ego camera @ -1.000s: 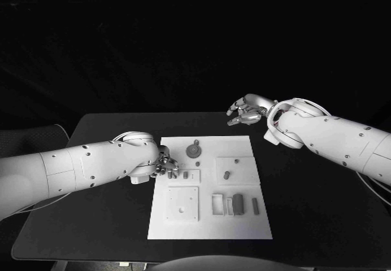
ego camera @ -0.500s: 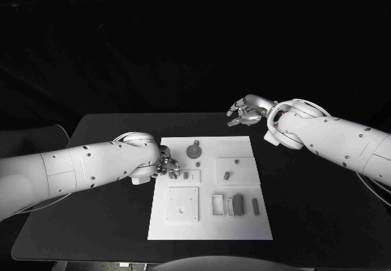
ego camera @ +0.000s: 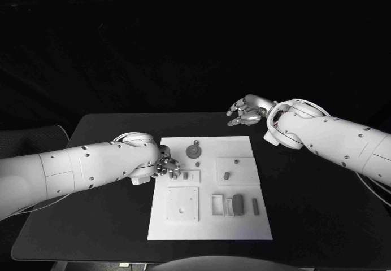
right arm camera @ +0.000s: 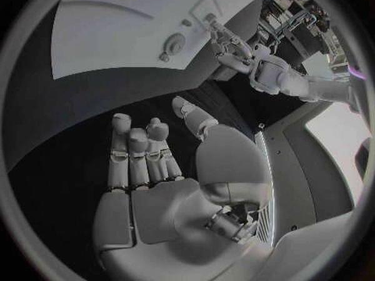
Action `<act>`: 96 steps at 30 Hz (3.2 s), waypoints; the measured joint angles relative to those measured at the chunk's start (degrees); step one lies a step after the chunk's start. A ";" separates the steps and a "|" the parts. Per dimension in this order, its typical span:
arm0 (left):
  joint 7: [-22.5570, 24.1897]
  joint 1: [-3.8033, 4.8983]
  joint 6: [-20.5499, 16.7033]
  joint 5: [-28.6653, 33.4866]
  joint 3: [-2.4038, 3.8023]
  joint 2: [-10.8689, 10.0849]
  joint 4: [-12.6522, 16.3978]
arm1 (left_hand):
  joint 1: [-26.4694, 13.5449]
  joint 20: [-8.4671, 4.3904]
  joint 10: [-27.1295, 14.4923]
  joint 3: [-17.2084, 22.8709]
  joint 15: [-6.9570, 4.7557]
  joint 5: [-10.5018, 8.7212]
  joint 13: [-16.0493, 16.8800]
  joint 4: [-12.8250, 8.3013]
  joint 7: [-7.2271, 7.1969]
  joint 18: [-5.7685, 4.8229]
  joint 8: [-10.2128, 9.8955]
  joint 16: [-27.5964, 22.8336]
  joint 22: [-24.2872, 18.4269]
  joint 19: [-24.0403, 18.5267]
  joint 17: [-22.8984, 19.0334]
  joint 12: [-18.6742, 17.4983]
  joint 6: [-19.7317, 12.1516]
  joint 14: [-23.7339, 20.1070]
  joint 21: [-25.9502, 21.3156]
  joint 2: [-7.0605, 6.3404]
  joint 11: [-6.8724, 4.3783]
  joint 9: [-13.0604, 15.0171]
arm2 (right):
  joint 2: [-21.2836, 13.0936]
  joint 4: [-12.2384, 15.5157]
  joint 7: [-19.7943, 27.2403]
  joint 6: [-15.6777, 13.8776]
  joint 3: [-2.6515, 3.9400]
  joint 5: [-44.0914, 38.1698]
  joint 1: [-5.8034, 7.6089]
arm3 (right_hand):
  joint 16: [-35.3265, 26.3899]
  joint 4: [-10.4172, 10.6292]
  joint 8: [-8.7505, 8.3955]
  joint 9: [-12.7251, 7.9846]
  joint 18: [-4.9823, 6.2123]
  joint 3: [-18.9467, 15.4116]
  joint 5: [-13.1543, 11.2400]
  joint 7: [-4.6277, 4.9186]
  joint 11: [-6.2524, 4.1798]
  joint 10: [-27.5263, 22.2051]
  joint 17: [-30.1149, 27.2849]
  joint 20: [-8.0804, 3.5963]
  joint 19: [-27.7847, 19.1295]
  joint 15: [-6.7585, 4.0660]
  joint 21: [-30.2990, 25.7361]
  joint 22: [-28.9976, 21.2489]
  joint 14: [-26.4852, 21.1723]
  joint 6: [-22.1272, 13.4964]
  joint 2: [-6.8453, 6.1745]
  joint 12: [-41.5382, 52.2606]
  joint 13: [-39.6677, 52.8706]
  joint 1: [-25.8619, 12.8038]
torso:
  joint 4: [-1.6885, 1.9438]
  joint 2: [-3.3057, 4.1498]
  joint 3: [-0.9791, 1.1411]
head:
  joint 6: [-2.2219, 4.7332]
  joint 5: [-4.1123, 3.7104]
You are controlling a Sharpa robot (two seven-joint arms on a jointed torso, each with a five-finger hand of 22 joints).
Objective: Assemble the parts on the task board
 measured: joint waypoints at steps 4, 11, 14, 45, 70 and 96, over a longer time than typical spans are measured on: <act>0.00 0.08 -0.06 -0.02 0.01 -0.12 0.02 | 0.00 0.00 0.09 0.00 -0.09 0.00 0.00 0.00 -0.04 0.01 0.00 0.00 0.00 0.00 0.00 0.00 0.04 0.09 0.00 0.00 -0.09 0.05 | 0.00 -0.03 0.00 0.01 0.00 0.00 -0.01 | 0.00 0.00 0.00 0.00 -0.01 0.00 0.00 -0.01 0.00 0.01 0.00 0.00 0.00 0.01 0.00 0.00 0.00 0.01 0.00 0.00 0.00 0.00 | 0.02 -0.01 -0.03 | -0.01 0.00; 0.00 0.25 -0.36 -0.16 0.03 -0.78 0.11 | 0.00 0.01 0.18 0.00 -0.18 0.00 0.00 0.00 -0.16 0.35 0.00 0.00 -0.01 0.01 0.00 -0.03 0.16 0.19 0.00 0.00 -0.18 0.05 | 0.01 -0.20 0.00 0.02 0.00 0.00 -0.21 | 0.00 0.00 0.00 0.00 -0.04 0.00 0.00 -0.05 0.00 0.01 0.00 0.00 0.00 0.04 0.00 0.00 -0.03 0.05 0.00 0.00 0.00 0.00 | 0.00 0.00 -0.03 | 0.18 -0.01; 0.31 0.81 -1.13 -0.31 0.14 -1.27 0.11 | 0.27 0.04 0.17 0.19 -0.43 0.00 -0.12 -0.20 -0.17 0.38 -0.16 -0.50 -0.01 -0.07 -0.16 -0.60 0.17 -0.06 -0.36 -0.26 -0.17 -0.02 | -0.01 -0.27 0.00 0.02 0.00 0.00 -0.30 | 0.00 0.00 0.00 0.01 -0.06 0.00 0.00 -0.06 0.00 0.02 0.00 0.00 0.00 0.05 0.00 0.00 -0.03 0.06 0.00 0.00 0.00 0.00 | 0.00 0.00 -0.06 | 0.30 -0.05; 33.17 3.33 -22.25 -15.94 -0.02 3.15 -6.23 | 28.08 1.82 -8.16 -2.26 2.29 -8.22 -0.66 -2.17 1.79 0.62 -4.89 4.94 0.01 -1.80 2.57 0.06 -8.14 -5.29 2.36 -10.13 3.30 -8.32 | -0.27 -1.45 0.10 -0.02 -0.03 0.04 -0.89 | 0.00 0.16 0.00 -0.04 -0.41 -0.16 0.00 0.02 0.22 0.00 0.01 0.01 -0.01 0.02 0.00 -0.01 0.04 -0.02 0.00 0.00 -0.04 0.00 | -0.13 0.07 0.02 | 2.33 -0.42; 42.60 -0.68 -18.91 -28.61 -0.13 7.38 -11.25 | 28.79 -0.67 -4.92 -2.52 1.02 -8.22 3.31 -2.38 -0.11 -0.65 -3.77 8.48 -0.01 1.94 4.71 4.79 -5.38 -0.81 7.45 -7.84 1.84 -10.35 | -0.31 -1.16 0.17 -0.09 -0.02 0.06 -0.90 | 0.00 0.16 0.00 -0.09 -0.48 -0.16 0.00 0.04 0.21 0.03 -0.03 0.01 -0.01 0.08 0.00 -0.02 -0.02 -0.04 0.00 0.23 -0.04 0.00 | -0.07 0.15 -0.03 | 1.36 -1.91; 43.52 -3.08 -17.99 -31.23 -0.12 8.54 -15.04 | 28.36 -0.18 -4.51 -2.76 1.47 -8.22 3.36 -2.61 0.06 -0.63 -4.00 8.44 -0.03 1.65 4.82 4.79 -5.41 -0.85 7.77 -6.81 2.25 -11.13 | -0.88 0.22 0.15 -0.16 -0.02 0.06 -0.90 | 0.00 0.31 0.00 -0.08 -0.03 -0.32 0.00 -0.06 0.11 0.15 -0.03 -0.01 0.02 0.08 0.00 -0.02 0.15 0.06 0.00 0.22 -0.08 0.00 | -0.04 0.08 0.00 | 0.64 -2.43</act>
